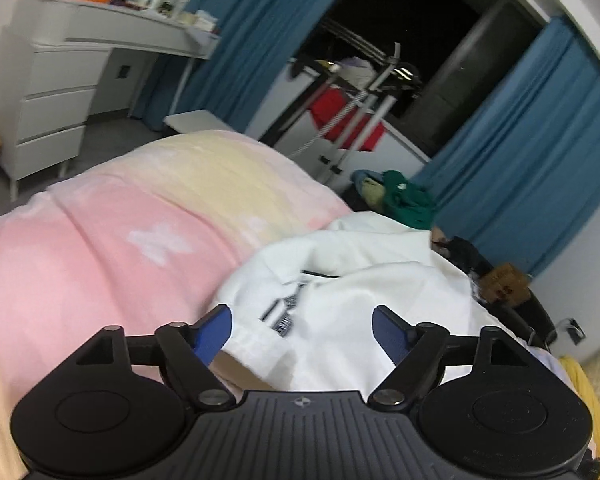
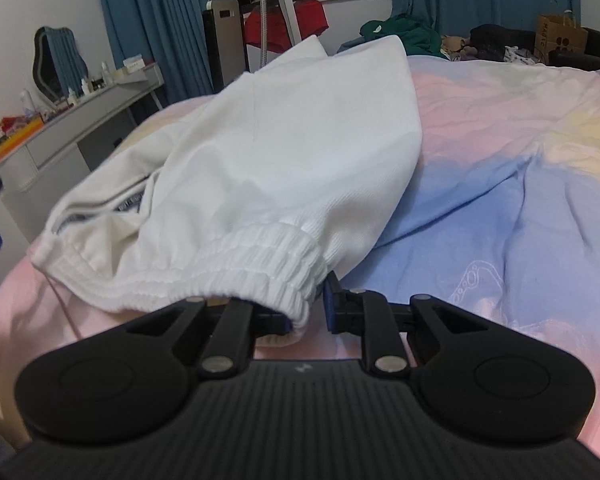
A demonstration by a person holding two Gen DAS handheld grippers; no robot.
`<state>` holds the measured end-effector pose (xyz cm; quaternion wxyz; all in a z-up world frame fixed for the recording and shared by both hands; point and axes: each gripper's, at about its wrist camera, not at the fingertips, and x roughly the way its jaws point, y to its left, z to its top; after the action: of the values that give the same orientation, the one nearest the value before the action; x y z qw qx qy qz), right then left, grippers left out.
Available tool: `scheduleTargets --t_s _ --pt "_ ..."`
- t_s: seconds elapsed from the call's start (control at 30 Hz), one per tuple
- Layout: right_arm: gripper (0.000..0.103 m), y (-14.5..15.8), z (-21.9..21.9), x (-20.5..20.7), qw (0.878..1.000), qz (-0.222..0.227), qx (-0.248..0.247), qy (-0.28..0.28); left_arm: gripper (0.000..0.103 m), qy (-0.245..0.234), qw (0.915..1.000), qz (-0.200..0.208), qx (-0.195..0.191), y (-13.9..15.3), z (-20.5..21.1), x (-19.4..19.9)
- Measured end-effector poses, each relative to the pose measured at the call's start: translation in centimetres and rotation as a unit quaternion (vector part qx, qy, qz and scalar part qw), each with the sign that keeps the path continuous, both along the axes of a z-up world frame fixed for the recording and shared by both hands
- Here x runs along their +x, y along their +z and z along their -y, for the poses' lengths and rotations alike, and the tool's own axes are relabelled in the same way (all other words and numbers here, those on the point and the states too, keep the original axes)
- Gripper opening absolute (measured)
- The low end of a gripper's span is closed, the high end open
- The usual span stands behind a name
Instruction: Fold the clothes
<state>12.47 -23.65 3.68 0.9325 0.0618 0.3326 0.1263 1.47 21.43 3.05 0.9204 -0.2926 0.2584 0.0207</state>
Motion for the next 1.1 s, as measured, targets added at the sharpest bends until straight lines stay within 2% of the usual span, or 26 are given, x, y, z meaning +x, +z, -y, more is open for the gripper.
scheduleTargets --t_s 0.1,0.17,0.3,0.4,0.5,0.6,0.73,0.8,0.9,1.03,1.1 --pt "0.019 -0.3 -0.2 0.1 1.000 -0.006 -0.008 -0.003 0.084 0.009 0.9997 -0.024 0.002 -0.7 0.9 0.6" --pt "0.019 -0.5 -0.3 0.1 1.000 -0.010 -0.011 -0.006 0.084 -0.001 0.9993 -0.037 -0.004 -1.4 1.3 1.0" --pt "0.019 -0.7 -0.4 0.1 1.000 -0.012 -0.009 -0.012 0.084 -0.018 0.9968 -0.053 -0.058 -2.9 1.1 1.8" --pt "0.019 -0.9 -0.6 0.0 1.000 -0.014 -0.014 -0.015 0.084 0.014 0.9946 -0.054 -0.087 -4.1 0.2 2.4" --pt "0.019 -1.2 -0.9 0.0 0.999 -0.016 -0.024 -0.017 0.084 0.023 0.9867 -0.070 -0.145 -5.7 -1.4 3.5" --pt "0.020 -0.8 -1.3 -0.5 0.999 0.000 -0.038 -0.016 0.084 0.034 0.9775 -0.066 -0.198 -6.7 -2.2 4.1" --pt "0.020 -0.3 -1.8 -1.2 0.998 0.023 -0.054 -0.014 0.083 0.021 0.9644 -0.060 -0.257 -7.4 -3.0 4.1" --pt "0.020 -0.1 -1.9 -1.3 0.998 0.029 -0.055 -0.014 0.083 0.017 0.9635 -0.075 -0.256 -7.6 -3.0 3.9" --pt "0.020 0.0 -1.7 -1.3 0.998 0.029 -0.052 -0.015 0.083 0.001 0.9554 -0.091 -0.281 -8.6 -2.6 3.9" --pt "0.020 0.3 -1.8 -1.4 0.998 0.038 -0.050 -0.014 0.083 -0.011 0.9599 -0.098 -0.262 -9.3 -1.2 5.9" --pt "0.020 0.5 -2.0 -1.5 0.997 0.046 -0.052 -0.014 0.079 -0.003 0.9635 -0.093 -0.251 -9.7 -1.0 7.2"
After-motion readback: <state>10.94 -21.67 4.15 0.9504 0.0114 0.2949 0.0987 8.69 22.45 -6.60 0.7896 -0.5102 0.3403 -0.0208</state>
